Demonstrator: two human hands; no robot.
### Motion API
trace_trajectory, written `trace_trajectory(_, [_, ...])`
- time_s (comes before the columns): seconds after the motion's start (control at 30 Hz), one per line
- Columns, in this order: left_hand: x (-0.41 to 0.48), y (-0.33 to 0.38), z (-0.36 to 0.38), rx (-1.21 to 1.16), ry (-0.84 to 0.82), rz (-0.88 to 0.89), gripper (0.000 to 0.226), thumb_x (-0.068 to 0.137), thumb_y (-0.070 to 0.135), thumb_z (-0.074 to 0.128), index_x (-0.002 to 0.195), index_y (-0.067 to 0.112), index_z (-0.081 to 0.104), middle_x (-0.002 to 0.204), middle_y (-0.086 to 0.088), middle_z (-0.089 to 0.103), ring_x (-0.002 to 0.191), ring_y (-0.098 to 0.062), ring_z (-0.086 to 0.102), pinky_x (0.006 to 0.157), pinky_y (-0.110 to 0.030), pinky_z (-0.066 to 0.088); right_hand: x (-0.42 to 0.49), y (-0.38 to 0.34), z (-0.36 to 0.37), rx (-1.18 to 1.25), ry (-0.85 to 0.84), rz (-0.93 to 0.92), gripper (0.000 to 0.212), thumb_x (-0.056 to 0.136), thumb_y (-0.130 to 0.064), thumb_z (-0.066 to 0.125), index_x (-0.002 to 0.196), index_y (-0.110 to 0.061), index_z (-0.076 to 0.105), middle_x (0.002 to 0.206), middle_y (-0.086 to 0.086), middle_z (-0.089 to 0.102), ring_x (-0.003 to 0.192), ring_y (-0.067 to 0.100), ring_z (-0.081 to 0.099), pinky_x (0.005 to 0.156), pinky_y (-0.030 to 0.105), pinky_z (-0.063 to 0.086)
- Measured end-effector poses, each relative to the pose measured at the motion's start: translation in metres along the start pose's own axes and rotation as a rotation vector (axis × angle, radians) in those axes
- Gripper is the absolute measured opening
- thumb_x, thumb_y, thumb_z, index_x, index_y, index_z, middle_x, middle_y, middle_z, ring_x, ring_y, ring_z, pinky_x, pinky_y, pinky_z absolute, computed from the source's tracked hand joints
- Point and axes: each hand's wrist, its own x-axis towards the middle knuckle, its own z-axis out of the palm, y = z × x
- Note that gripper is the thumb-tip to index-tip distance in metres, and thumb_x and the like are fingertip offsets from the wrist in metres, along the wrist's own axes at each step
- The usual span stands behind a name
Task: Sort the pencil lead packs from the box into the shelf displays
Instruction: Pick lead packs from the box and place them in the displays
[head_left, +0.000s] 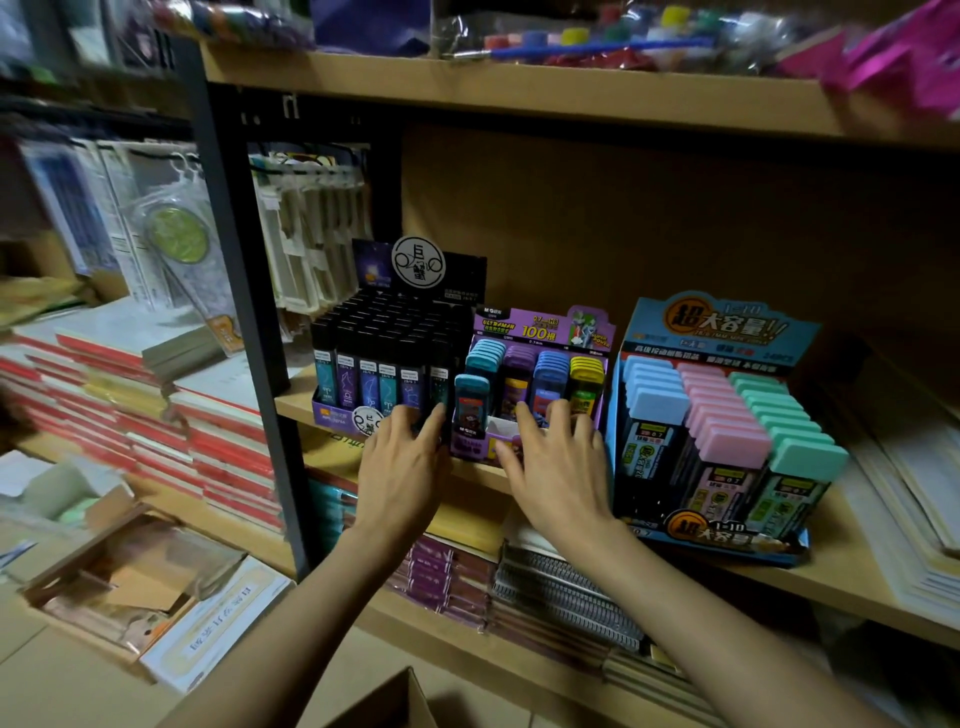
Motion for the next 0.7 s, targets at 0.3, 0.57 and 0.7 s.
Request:
trace_trajectory(0.3, [0.005, 0.005, -0.009, -0.092, 0.07, 0.03, 0.045, 0.092, 0.025, 0.053, 0.134, 0.01, 0.045, 0.13, -0.018, 0.044, 0.107, -0.032, 0.051, 0.085, -0.039, 0.046, -0.004, -0.013, -0.011, 0.114, 0.267, -0.174, 0.022, 0.083, -0.033, 0.066, 0.087, -0.012, 0.064, 0.085, 0.007, 0.056, 0.079, 0.026, 0.056, 0.065, 0.036, 0.047])
trace_trajectory(0.57, [-0.002, -0.001, -0.001, -0.212, 0.058, 0.097, 0.046, 0.084, 0.007, 0.058, 0.129, 0.004, 0.05, 0.156, -0.022, 0.01, 0.129, -0.038, 0.044, 0.092, -0.04, 0.046, 0.005, -0.022, -0.005, 0.276, 0.153, -0.215, 0.047, 0.095, -0.03, 0.044, 0.14, -0.017, 0.04, 0.118, 0.003, 0.053, 0.107, 0.022, 0.049, 0.088, 0.035, 0.043])
trace_trajectory(0.7, [-0.004, -0.009, 0.001, -0.174, 0.025, 0.142, 0.045, 0.081, 0.001, 0.059, 0.125, 0.002, 0.05, 0.156, -0.022, 0.009, 0.115, -0.038, 0.055, 0.076, -0.037, 0.051, 0.015, -0.026, -0.001, 0.322, 0.085, -0.165, 0.053, 0.096, -0.032, 0.041, 0.146, -0.02, 0.028, 0.124, 0.002, 0.047, 0.113, 0.022, 0.043, 0.092, 0.036, 0.04])
